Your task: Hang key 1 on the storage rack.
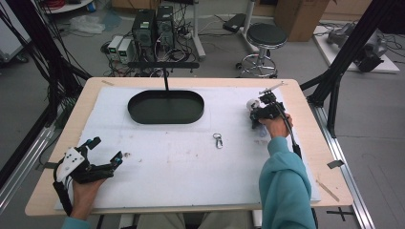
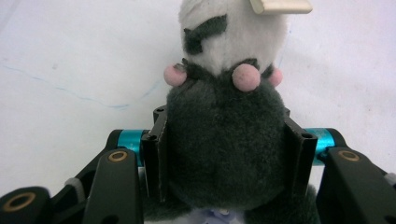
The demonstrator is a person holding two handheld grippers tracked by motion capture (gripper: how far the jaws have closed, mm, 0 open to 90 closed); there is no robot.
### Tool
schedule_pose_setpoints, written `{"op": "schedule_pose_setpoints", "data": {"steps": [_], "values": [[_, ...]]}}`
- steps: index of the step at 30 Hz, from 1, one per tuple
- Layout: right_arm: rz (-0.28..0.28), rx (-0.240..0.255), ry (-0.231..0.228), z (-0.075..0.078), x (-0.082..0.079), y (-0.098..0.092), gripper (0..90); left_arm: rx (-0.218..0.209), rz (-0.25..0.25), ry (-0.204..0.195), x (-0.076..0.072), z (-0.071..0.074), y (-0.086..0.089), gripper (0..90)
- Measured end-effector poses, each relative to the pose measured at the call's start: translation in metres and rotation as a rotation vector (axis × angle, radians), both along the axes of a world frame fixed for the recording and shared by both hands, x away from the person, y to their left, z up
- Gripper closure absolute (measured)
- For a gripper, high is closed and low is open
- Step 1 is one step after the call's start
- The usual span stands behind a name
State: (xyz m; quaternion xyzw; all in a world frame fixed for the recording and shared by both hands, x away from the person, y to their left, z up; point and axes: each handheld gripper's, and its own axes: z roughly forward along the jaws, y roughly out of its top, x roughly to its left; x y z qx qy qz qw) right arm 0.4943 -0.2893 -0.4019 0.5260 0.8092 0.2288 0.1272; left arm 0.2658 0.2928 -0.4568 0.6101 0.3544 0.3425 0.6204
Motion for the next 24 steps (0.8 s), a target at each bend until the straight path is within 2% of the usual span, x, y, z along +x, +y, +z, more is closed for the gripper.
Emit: {"op": "schedule_pose_setpoints", "data": {"steps": [4, 7, 11, 13, 16, 19, 23, 24], "values": [[0.045, 0.033, -0.036, 0.01, -0.005, 0.0, 46.8, -0.007, -0.001, 0.002, 0.0, 0.0, 0.0, 1.7], [0.067, 0.049, -0.047, 0.014, -0.009, 0.001, 46.7, 0.006, -0.008, 0.005, 0.001, 0.0, 0.0, 1.7], [0.111, 0.081, -0.071, 0.022, -0.017, 0.005, 46.6, -0.005, -0.003, 0.019, 0.002, 0.001, 0.001, 1.7], [0.154, 0.095, -0.092, 0.026, -0.02, 0.007, 46.5, -0.004, -0.006, 0.035, 0.003, 0.001, 0.001, 1.7], [0.213, 0.119, -0.127, 0.034, -0.027, 0.011, 46.4, 0.024, -0.008, 0.06, 0.006, 0.004, 0.002, 1.7], [0.271, 0.169, -0.153, 0.041, -0.034, 0.014, 46.3, -0.009, -0.018, 0.078, 0.009, 0.005, 0.004, 1.7], [0.341, 0.21, -0.188, 0.051, -0.045, 0.02, 46.3, 0.005, -0.042, 0.105, 0.014, 0.013, 0.006, 1.8], [0.357, 0.217, -0.192, 0.053, -0.047, 0.021, 46.3, -0.01, -0.056, 0.109, 0.016, 0.016, 0.007, 1.7]]}}
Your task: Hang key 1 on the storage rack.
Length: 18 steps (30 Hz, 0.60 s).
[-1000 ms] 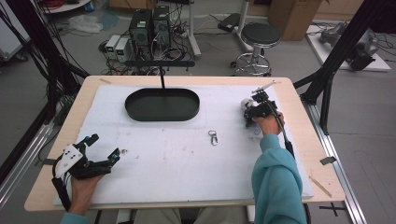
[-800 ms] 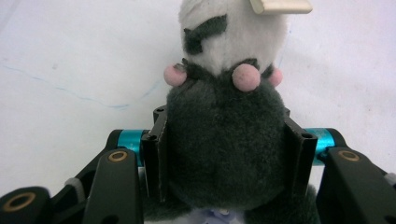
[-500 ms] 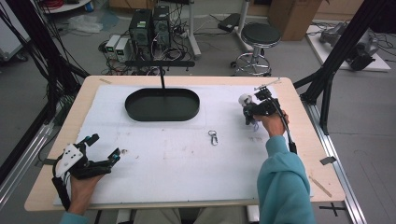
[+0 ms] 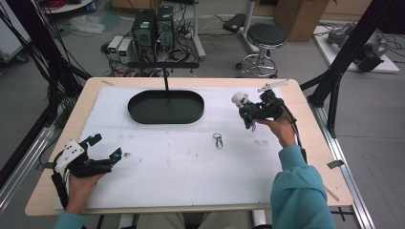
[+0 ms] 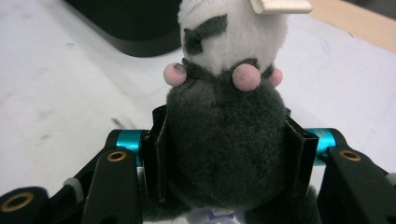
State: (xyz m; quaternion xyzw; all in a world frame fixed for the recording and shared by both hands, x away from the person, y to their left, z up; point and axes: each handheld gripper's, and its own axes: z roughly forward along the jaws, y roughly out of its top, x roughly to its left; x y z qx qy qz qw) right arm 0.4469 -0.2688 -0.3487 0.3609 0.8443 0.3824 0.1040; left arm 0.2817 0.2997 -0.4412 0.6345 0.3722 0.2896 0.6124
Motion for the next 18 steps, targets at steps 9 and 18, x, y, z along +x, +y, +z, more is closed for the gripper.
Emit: {"op": "schedule_pose_setpoints", "data": {"steps": [9, 18], "values": [[0.147, 0.09, -0.045, 0.012, -0.014, 0.008, 46.0, -0.026, -0.109, 0.006, 0.017, 0.035, 0.006, 1.7], [0.285, 0.149, -0.087, 0.025, -0.03, 0.021, 45.6, 0.078, -0.275, -0.015, 0.036, 0.073, -0.013, 1.7]]}}
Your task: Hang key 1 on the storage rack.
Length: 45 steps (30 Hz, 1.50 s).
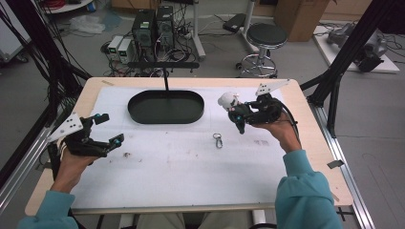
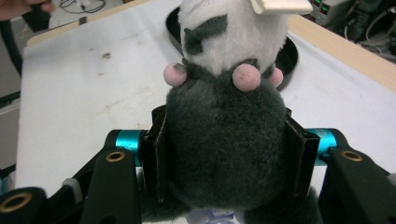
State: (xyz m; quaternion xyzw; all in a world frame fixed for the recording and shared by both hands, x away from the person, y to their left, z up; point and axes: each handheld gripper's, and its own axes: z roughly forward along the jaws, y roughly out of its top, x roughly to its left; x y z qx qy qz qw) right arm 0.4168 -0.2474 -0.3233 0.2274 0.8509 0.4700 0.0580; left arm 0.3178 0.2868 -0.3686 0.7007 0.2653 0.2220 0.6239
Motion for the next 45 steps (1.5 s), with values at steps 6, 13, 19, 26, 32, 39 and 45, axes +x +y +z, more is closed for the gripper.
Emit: {"op": "schedule_pose_setpoints", "data": {"steps": [6, 13, 19, 26, 32, 39, 45], "values": [[0.074, 0.004, -0.045, 0.005, -0.008, 0.015, 45.3, 0.02, -0.099, -0.002, 0.012, 0.017, -0.017, 1.8], [0.16, -0.006, -0.075, 0.004, -0.012, 0.03, 45.0, 0.061, -0.207, -0.005, 0.029, 0.031, -0.043, 1.7], [0.229, 0.009, -0.097, 0.005, -0.016, 0.039, 44.8, 0.088, -0.262, 0.005, 0.042, 0.038, -0.065, 1.8], [0.304, 0.004, -0.114, 0.004, -0.02, 0.051, 44.8, 0.105, -0.308, 0.014, 0.05, 0.043, -0.085, 1.8], [0.35, -0.013, -0.119, 0.003, -0.021, 0.063, 44.8, 0.125, -0.367, 0.027, 0.055, 0.048, -0.104, 1.8], [0.381, -0.016, -0.129, 0.005, -0.021, 0.077, 44.6, 0.136, -0.417, 0.038, 0.059, 0.05, -0.126, 1.8], [0.423, -0.033, -0.139, 0.006, -0.021, 0.092, 44.6, 0.165, -0.456, 0.063, 0.063, 0.049, -0.142, 1.9]]}}
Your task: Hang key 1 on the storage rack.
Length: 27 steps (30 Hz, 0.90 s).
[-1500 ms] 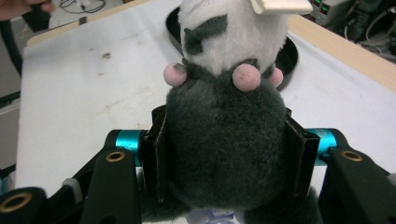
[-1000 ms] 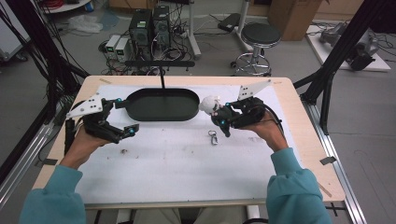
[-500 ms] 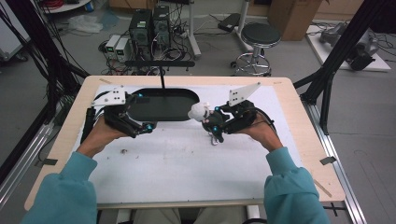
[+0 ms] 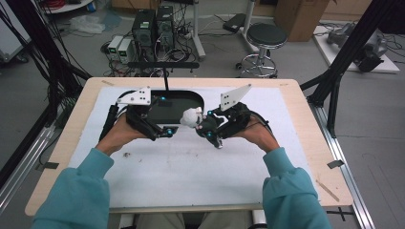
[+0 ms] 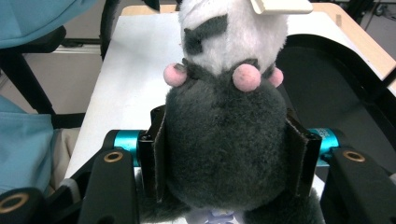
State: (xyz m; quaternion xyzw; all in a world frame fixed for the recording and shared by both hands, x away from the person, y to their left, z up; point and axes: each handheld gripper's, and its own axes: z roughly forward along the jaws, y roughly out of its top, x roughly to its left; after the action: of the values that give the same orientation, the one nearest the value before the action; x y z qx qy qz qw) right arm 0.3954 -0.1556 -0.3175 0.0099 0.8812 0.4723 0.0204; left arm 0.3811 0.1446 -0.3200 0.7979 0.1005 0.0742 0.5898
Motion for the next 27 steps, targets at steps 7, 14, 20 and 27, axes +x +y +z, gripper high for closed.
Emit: {"op": "schedule_pose_setpoints", "data": {"steps": [7, 14, 20, 27], "values": [[0.021, -0.014, -0.003, 0.0, -0.001, 0.009, 44.4, 0.007, -0.044, 0.006, 0.0, 0.001, -0.01, 9.2], [0.034, -0.027, -0.009, -0.002, -0.002, 0.012, 44.1, 0.026, -0.067, 0.017, 0.001, 0.001, -0.016, 15.4], [0.052, -0.035, -0.013, -0.004, -0.003, 0.016, 44.0, 0.031, -0.079, 0.033, 0.002, 0.001, -0.018, 19.7], [0.062, -0.03, -0.013, -0.004, -0.004, 0.019, 44.0, 0.058, -0.1, 0.053, 0.003, -0.001, -0.023, 24.1]]}}
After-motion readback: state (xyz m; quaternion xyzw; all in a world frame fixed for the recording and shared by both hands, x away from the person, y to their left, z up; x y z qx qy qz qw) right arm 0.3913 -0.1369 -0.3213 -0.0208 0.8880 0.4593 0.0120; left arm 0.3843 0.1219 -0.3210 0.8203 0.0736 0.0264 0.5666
